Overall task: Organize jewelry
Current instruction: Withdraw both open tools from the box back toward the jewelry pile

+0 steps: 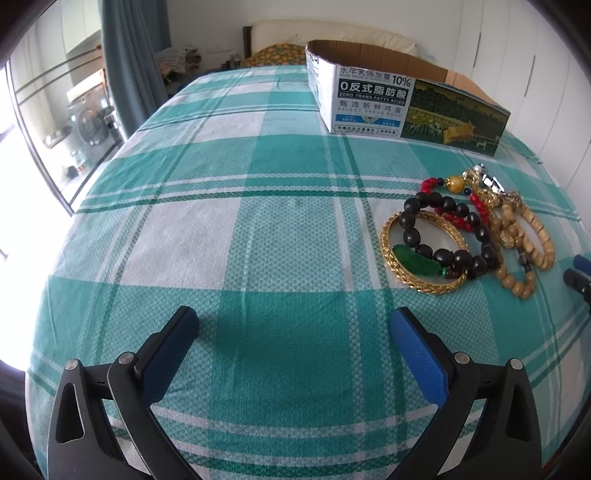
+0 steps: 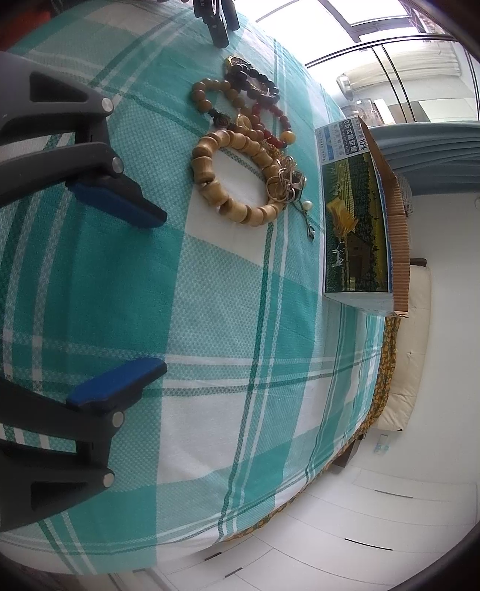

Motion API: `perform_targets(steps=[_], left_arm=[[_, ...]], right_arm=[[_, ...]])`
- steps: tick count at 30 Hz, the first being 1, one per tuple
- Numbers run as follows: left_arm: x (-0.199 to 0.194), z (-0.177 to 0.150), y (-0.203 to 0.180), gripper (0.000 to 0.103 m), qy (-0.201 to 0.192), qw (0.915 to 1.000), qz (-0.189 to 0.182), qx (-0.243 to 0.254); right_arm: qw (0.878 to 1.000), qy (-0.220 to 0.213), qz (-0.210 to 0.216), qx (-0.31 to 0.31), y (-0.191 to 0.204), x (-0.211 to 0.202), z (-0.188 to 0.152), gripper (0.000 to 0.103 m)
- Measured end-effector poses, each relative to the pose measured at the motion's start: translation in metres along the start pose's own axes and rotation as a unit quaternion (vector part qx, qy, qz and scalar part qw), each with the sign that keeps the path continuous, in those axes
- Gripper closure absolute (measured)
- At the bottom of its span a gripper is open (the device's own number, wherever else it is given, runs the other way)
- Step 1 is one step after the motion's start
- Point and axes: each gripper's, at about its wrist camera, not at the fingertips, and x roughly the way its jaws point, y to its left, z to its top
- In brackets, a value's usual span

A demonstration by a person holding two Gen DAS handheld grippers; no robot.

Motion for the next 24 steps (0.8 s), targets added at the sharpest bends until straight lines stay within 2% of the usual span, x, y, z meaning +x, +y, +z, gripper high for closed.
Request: perform_targets(steps=[8, 11, 15, 20, 24], left_arm=[[0.000, 0.001, 0.000, 0.000, 0.007, 0.9999, -0.008, 0.009], [-0.010, -0.002, 0.001, 0.001, -0.014, 0.9998, -0.013, 0.002], [-0.031, 0.000, -0.008, 0.001, -0.055, 0.9943, -0.091, -0.009], [-0.042, 0.020, -0.045, 0.003, -0.071, 0.9878, -0.134, 0.035], [-0.037, 0.034, -0.083, 0.020, -0.064, 0.9816, -0.158, 0.087]], right_arm=[[1.000, 0.000, 0.000, -0.001, 0.000, 0.000, 0.000, 0.028], [1.000, 0.000, -0.001, -0.001, 0.000, 0.000, 0.000, 0.028], [1.000, 0.000, 0.000, -0.001, 0.000, 0.000, 0.000, 0.028], [1.000, 0.000, 0.000, -0.001, 0.000, 0.000, 0.000, 0.028], [1.000, 0.000, 0.000, -0.001, 0.000, 0.000, 0.000, 0.028]])
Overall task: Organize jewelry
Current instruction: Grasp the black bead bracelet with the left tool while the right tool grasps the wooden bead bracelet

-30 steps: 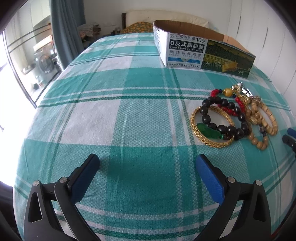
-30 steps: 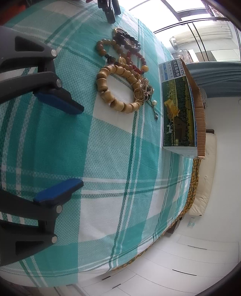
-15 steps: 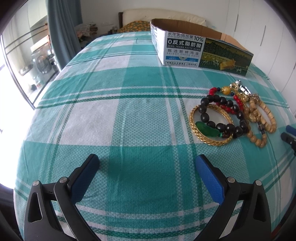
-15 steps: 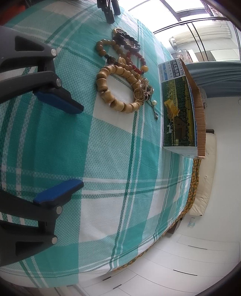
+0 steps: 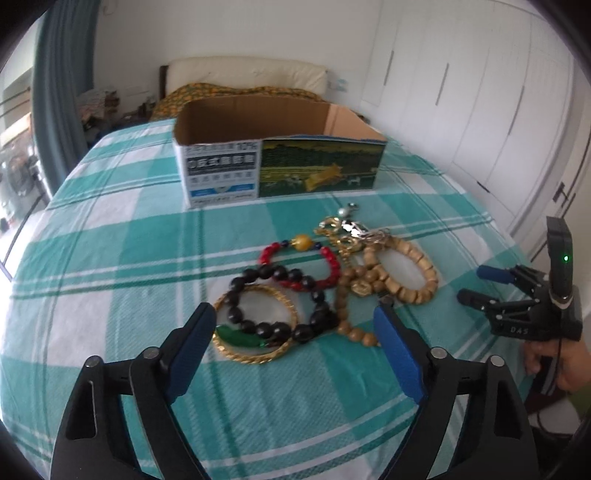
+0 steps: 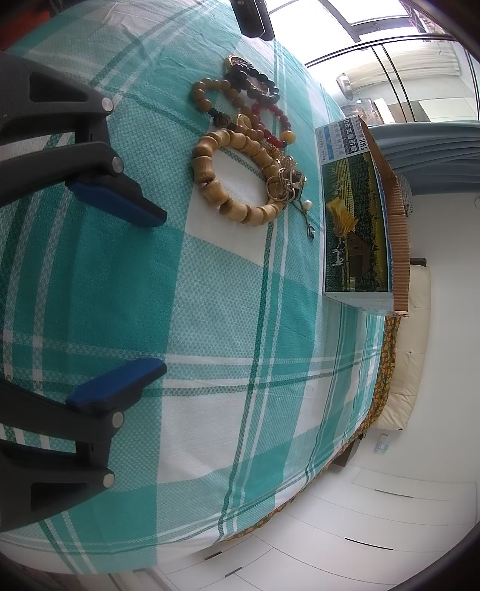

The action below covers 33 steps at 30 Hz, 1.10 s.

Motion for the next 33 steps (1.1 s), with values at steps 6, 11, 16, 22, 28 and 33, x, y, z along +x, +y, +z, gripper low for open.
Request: perform_targets(steps=[6, 11, 16, 22, 28, 33], left_arm=[[0.041, 0.004, -0.029, 0.065, 0.055, 0.9966, 0.001, 0.062], [0.051, 0.001, -0.022, 0.066, 0.077, 0.9965, -0.004, 0.032], [0.049, 0.002, -0.011, 0.079, 0.077, 0.9967, -0.025, 0.003], [0.034, 0.005, 0.005, 0.093, 0.049, 0.9974, -0.042, -0.033], [-0.005, 0.008, 0.027, 0.093, -0.002, 0.9974, -0.026, -0.067], [-0.052, 0.004, 0.050, 0.093, -0.032, 0.9972, 0.022, -0.064]], right_arm=[[1.000, 0.000, 0.000, 0.000, 0.000, 0.000, 0.000, 0.028], [1.000, 0.000, 0.000, 0.000, 0.000, 0.000, 0.000, 0.028], [1.000, 0.000, 0.000, 0.000, 0.000, 0.000, 0.000, 0.028], [1.000, 0.000, 0.000, 0.000, 0.000, 0.000, 0.000, 0.028], [1.000, 0.000, 0.000, 0.000, 0.000, 0.000, 0.000, 0.028], [1.000, 0.000, 0.000, 0.000, 0.000, 0.000, 0.000, 0.028]])
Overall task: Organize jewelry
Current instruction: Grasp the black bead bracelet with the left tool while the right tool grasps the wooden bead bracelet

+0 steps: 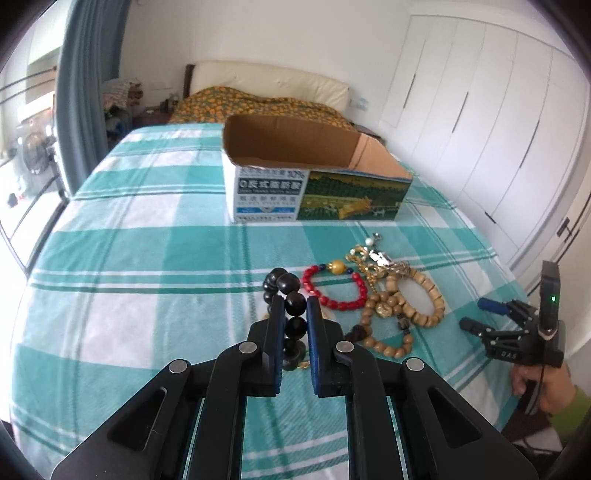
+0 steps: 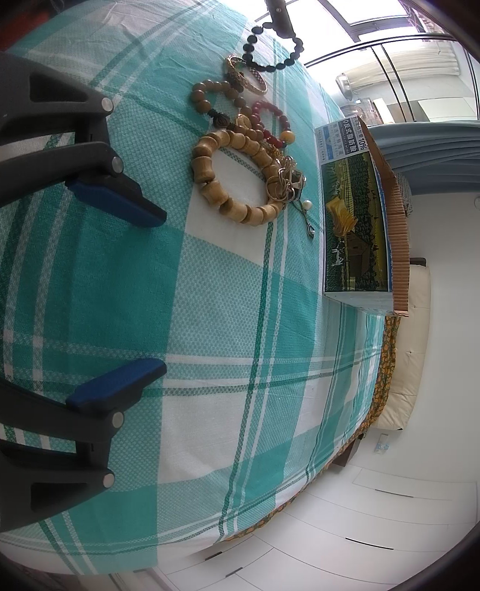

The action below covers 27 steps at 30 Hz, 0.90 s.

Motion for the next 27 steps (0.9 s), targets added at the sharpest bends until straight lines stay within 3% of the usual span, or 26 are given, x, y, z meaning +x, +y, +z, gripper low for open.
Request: perform_targets(steps=[3, 7, 11, 16, 19, 24, 25, 27], left_arm=[[-0.022, -0.003, 0.005, 0.093, -0.011, 0.9982, 0.050, 0.032], [-0.016, -0.019, -0.002, 0.093, 0.016, 0.9935, 0.087, 0.071], [0.010, -0.047, -0.001, 0.093, 0.056, 0.9926, 0.081, 0.071], [0.029, -0.067, -0.004, 0.091, 0.073, 0.9916, 0.083, 0.068], [0.030, -0.071, -0.002, 0.087, 0.068, 0.9924, 0.085, 0.057], [0.031, -0.070, 0.003, 0.071, 0.063, 0.9929, 0.092, 0.042], [0.031, -0.070, 0.004, 0.068, 0.061, 0.9932, 0.092, 0.038], [0.031, -0.069, 0.005, 0.068, 0.060, 0.9934, 0.091, 0.034]], right_arm=[[1.000, 0.000, 0.000, 0.000, 0.000, 0.000, 0.000, 0.028], [1.000, 0.000, 0.000, 0.000, 0.000, 0.000, 0.000, 0.028], [1.000, 0.000, 0.001, 0.000, 0.000, 0.000, 0.000, 0.028], [1.000, 0.005, 0.009, 0.021, -0.002, -0.002, 0.003, 0.028], [0.996, -0.004, 0.064, 0.064, -0.001, -0.007, 0.014, 0.028], [0.997, -0.006, 0.068, 0.041, 0.025, 0.009, 0.040, 0.028], [0.997, -0.003, 0.063, 0.034, 0.030, 0.016, 0.044, 0.030], [0.998, 0.005, 0.059, 0.023, 0.040, 0.029, 0.049, 0.043]])
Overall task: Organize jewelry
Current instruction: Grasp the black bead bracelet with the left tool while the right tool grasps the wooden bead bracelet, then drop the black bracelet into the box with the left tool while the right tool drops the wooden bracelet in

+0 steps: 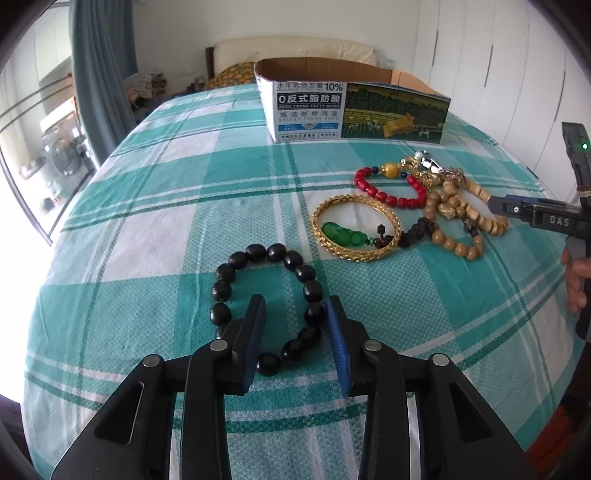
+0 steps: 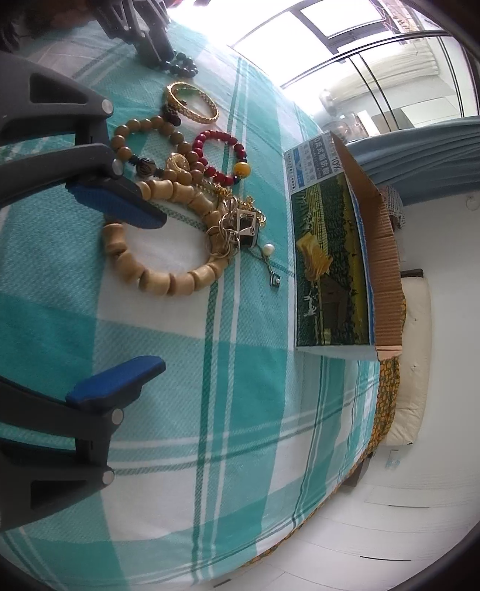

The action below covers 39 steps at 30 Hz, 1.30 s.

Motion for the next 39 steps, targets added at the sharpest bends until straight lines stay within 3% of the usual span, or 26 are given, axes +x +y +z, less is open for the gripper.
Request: perform_targets(steps=[1, 3, 4, 6, 8, 10, 11, 19, 28, 39], left_arm=[[0.000, 0.000, 0.000, 0.067, 0.000, 1.0000, 0.001, 0.001], [0.000, 0.000, -0.002, 0.067, 0.000, 1.0000, 0.003, 0.004], [0.001, 0.000, -0.002, 0.067, 0.000, 1.0000, 0.005, 0.004], [0.001, 0.001, -0.003, 0.067, 0.000, 1.0000, 0.005, 0.003], [0.000, 0.000, -0.002, 0.072, 0.000, 1.0000, 0.001, 0.003], [0.001, 0.000, -0.003, 0.091, -0.002, 1.0000, -0.005, 0.003], [0.000, 0.000, -0.004, 0.093, -0.002, 1.0000, -0.007, 0.003], [-0.022, 0.006, 0.000, 0.094, -0.029, 0.9976, -0.050, -0.038], [-0.068, 0.024, 0.017, 0.094, -0.065, 0.9834, -0.135, -0.102], [-0.087, 0.071, 0.017, 0.094, -0.077, 0.9785, -0.151, -0.118]], right_arm=[[1.000, 0.006, -0.002, -0.007, 0.003, 0.005, 0.000, 0.048], [0.999, 0.000, -0.029, -0.034, 0.011, 0.006, -0.001, 0.067], [0.999, 0.000, -0.027, -0.039, 0.012, 0.004, -0.002, 0.084], [0.999, 0.001, -0.026, -0.038, 0.009, -0.001, -0.006, 0.088], [0.999, 0.003, -0.026, -0.029, 0.002, -0.009, -0.011, 0.088], [1.000, -0.004, -0.023, -0.014, -0.005, -0.025, -0.017, 0.088], [1.000, -0.008, -0.021, -0.010, -0.008, -0.032, -0.019, 0.088], [0.999, -0.050, -0.015, 0.007, -0.018, -0.086, -0.021, 0.088], [0.996, -0.090, 0.007, 0.004, -0.006, -0.122, -0.013, 0.089], [0.992, -0.120, 0.036, -0.031, 0.016, -0.145, 0.022, 0.089]])
